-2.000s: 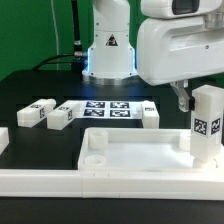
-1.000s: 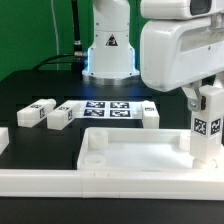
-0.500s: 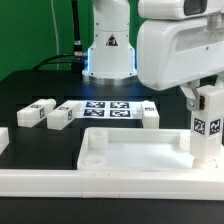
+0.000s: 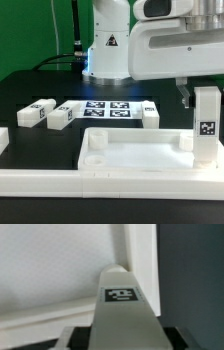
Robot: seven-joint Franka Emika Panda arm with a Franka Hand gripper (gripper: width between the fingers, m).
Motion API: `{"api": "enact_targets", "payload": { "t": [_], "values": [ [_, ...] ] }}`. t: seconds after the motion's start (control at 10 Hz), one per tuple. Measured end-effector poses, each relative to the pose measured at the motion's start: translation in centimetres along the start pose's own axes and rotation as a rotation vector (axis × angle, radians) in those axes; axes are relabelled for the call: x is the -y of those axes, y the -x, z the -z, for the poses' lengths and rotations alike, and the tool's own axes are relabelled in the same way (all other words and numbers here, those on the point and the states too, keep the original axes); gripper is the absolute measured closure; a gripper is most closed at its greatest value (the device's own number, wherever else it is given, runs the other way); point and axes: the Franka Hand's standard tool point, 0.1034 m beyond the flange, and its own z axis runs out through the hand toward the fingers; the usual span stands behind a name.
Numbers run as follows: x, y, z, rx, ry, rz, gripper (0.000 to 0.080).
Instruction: Assemble desk
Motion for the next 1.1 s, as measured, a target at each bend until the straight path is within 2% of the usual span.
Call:
{"api": "enact_targets", "payload": {
  "t": [0.4,0.7,0.8,0.9,1.0,1.1],
  "values": [
    [0.2,0.22,-0.06,0.008,0.006,-0.42,0.0509],
    [0.21,0.21,-0.07,0.006,0.006,-0.477,0.0499],
    [0.18,0.19,-0.07,0.007,0.005,-0.416,0.0328],
    [0.24,0.23,-0.08,0.006,0.007,-0.368,0.0328],
    [0.41,0.31,-0.11,0.006,0.009,-0.265,0.0186],
    [0.5,0.34,-0.11,0.006,0.007,-0.163,0.0161]
  ]
}}
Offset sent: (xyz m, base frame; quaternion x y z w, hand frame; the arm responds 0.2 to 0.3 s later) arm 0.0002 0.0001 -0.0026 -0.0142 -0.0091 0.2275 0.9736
